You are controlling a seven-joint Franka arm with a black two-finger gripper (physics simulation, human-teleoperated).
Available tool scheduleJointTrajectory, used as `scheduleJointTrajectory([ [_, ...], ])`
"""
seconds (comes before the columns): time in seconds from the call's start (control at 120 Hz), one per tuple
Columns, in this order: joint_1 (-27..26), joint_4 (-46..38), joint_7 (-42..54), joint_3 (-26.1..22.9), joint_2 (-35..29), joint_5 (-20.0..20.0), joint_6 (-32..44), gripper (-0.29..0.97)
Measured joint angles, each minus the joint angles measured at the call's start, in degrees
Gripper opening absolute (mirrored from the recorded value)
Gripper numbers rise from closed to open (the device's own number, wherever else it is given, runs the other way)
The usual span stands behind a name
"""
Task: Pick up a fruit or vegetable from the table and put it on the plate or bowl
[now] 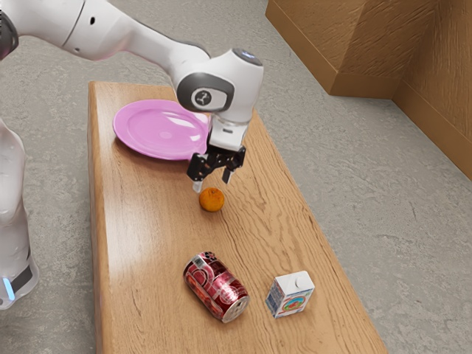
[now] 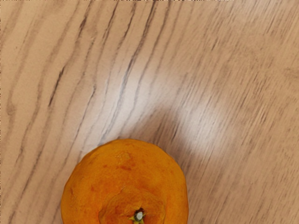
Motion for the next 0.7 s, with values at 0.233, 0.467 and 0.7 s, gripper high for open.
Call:
scheduleJointTrajectory([
  [0.233, -0.03, 0.1, -0.24, -0.37, 0.8, -0.22, 1.98, 0.68],
  [0.467, -0.03, 0.03, -0.5, -0.52, 2.67, -0.55, 3.55, 0.68],
  [0.7, -0.03, -0.1, -0.67, -1.0, 3.32, -0.77, 4.11, 0.68],
])
